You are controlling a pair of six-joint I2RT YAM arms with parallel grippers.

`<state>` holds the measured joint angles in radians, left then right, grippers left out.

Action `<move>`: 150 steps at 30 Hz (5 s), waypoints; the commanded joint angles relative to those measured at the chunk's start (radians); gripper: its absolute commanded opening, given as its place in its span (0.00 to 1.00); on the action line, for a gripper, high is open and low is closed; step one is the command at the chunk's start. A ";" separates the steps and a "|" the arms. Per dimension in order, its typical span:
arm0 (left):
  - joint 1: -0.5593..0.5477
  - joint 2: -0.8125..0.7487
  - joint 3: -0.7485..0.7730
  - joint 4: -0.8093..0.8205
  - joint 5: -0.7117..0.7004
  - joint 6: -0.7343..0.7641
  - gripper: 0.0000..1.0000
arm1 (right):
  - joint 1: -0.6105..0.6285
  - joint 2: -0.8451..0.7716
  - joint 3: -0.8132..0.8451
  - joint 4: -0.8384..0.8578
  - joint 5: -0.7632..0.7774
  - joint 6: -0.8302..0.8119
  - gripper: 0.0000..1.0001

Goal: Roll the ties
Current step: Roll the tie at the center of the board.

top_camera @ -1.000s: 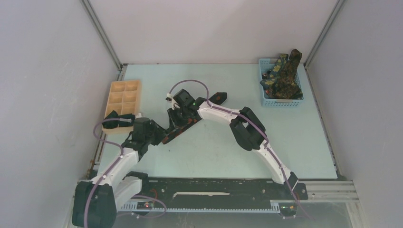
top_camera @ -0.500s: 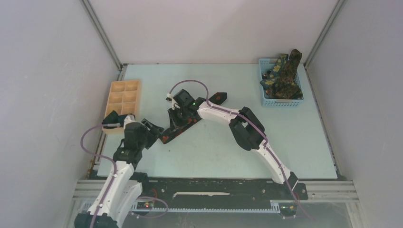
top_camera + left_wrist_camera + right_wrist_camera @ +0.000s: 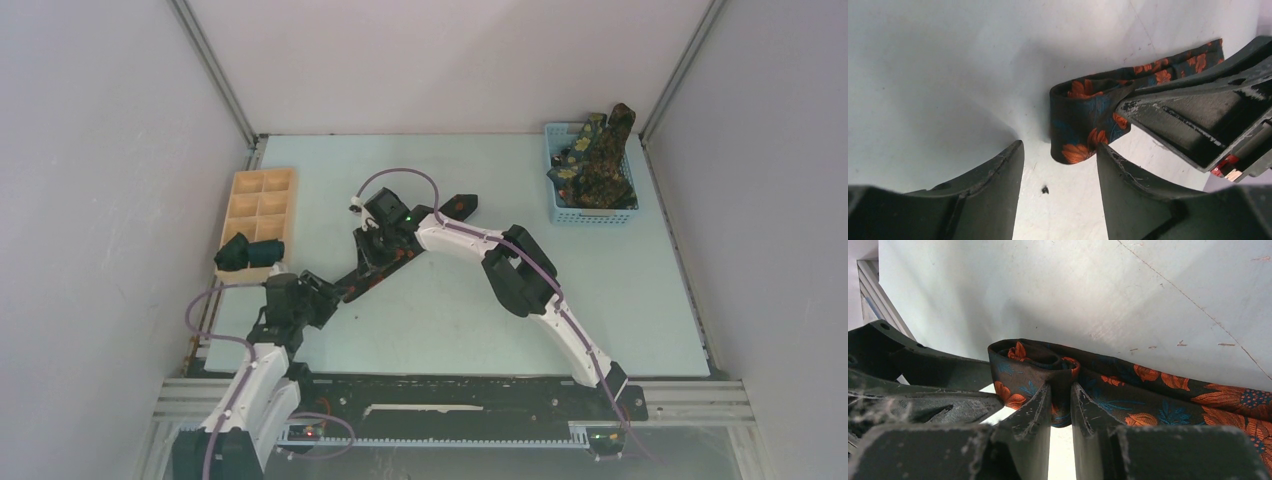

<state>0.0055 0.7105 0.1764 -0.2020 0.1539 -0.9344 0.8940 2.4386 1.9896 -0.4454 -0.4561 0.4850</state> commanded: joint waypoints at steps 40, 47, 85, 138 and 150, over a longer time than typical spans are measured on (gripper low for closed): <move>0.027 0.122 0.110 -0.018 0.034 0.116 0.00 | 0.047 -0.016 0.024 -0.018 0.030 0.008 0.18; 0.028 0.057 0.139 -0.153 0.011 0.134 0.00 | 0.070 -0.017 0.091 -0.036 0.032 0.011 0.26; 0.028 0.084 0.267 -0.221 -0.010 0.137 0.00 | 0.128 0.019 0.055 0.014 0.006 0.033 0.07; -0.166 0.478 0.455 -0.260 -0.110 0.221 0.00 | 0.125 -0.069 -0.026 0.009 0.040 0.010 0.08; -0.187 0.549 0.453 -0.221 -0.124 0.212 0.00 | 0.061 -0.180 -0.119 0.014 0.102 -0.013 0.19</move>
<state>-0.1658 1.2194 0.6258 -0.4950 0.0250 -0.7235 0.9791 2.3638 1.8935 -0.4461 -0.3767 0.4892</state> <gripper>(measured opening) 0.179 0.186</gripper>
